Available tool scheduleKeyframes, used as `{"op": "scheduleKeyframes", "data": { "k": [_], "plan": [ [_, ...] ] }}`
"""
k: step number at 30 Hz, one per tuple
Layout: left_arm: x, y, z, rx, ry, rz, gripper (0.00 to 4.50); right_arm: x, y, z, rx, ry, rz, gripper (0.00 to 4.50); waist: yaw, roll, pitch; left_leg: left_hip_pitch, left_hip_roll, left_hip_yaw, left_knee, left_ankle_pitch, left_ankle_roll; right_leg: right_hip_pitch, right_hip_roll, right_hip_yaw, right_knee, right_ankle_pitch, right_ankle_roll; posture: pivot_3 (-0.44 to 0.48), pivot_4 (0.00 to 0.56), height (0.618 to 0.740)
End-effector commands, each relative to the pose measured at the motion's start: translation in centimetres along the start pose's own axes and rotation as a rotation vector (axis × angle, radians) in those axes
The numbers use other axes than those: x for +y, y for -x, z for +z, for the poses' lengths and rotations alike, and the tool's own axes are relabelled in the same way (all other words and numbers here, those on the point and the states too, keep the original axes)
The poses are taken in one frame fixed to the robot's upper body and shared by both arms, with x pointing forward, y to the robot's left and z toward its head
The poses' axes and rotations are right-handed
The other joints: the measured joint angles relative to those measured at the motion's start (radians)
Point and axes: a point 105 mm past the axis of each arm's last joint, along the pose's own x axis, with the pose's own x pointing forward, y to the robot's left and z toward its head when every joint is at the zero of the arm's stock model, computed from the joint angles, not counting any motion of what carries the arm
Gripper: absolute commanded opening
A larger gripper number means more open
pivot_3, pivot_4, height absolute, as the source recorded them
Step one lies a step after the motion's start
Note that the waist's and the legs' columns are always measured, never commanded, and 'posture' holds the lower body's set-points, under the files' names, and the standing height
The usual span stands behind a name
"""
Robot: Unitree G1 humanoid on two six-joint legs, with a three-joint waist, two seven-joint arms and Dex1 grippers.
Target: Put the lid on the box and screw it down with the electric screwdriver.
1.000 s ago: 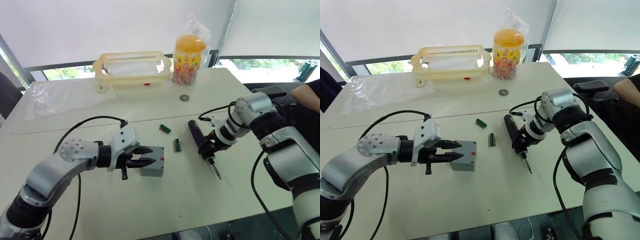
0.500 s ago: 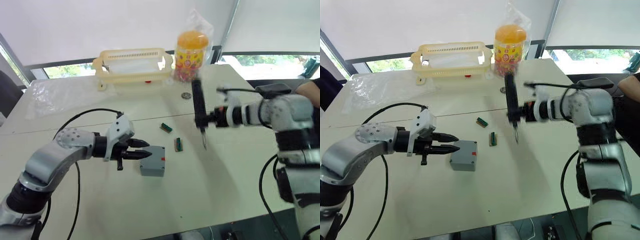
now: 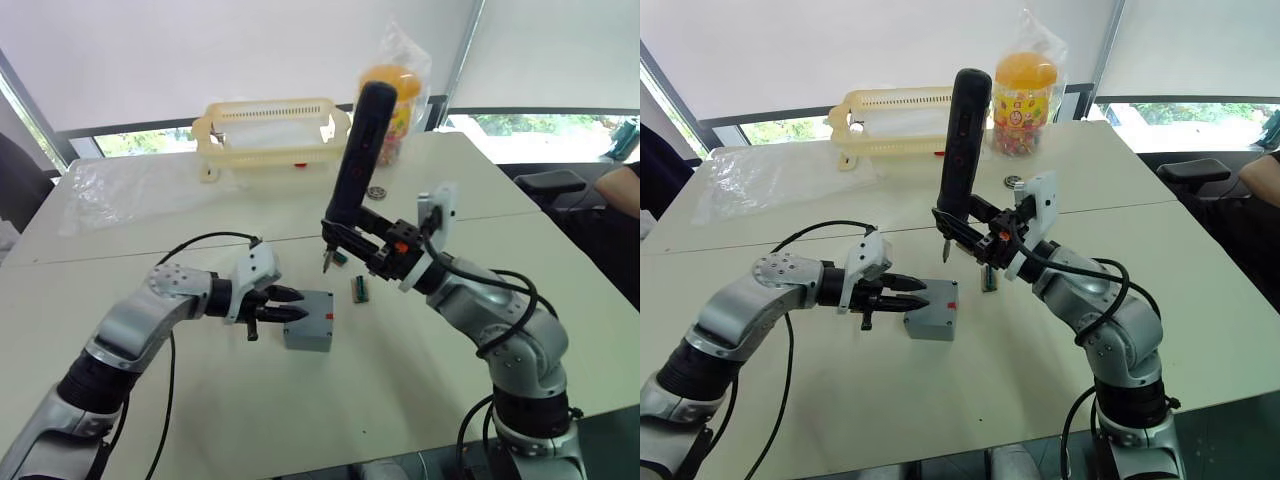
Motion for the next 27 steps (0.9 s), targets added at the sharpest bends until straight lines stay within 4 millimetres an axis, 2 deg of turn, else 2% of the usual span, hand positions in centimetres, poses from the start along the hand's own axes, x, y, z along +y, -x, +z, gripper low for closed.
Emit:
{"op": "scheduleKeyframes", "data": {
  "k": [1,8,16,27],
  "plan": [
    [-0.1,-0.5,-0.3,0.024,-0.067,-0.002,1.50,0.6,0.2,1.3,-0.069,0.072,0.006,1.75,0.005,0.000,0.000,0.000,0.000,0.000,0.000,0.000,0.000,0.000,0.000,0.000,0.000,0.000,0.000,0.000,0.150,0.740],
    [-0.6,-1.2,-2.5,0.073,-0.072,-0.005,1.50,0.4,0.7,-0.6,-0.019,0.089,-0.008,1.75,0.011,0.000,-0.001,0.003,0.000,0.000,0.000,0.000,0.000,0.003,0.000,0.000,0.001,0.000,0.000,0.000,0.150,0.740],
    [-0.7,-1.3,-2.4,0.057,-0.055,0.001,1.50,0.0,1.3,-1.9,0.009,0.087,-0.041,1.75,0.011,0.000,-0.001,0.005,0.000,0.000,0.000,0.000,0.000,0.005,0.000,0.000,0.001,0.000,0.000,0.000,0.150,0.740],
    [-0.5,-1.3,-2.3,0.058,-0.046,0.003,1.50,-0.7,1.0,-2.1,0.000,0.101,-0.064,1.75,0.012,0.000,-0.001,0.006,0.000,0.000,0.000,0.000,0.000,0.005,0.000,0.000,0.001,0.000,0.000,0.000,0.150,0.740]
  ]
}}
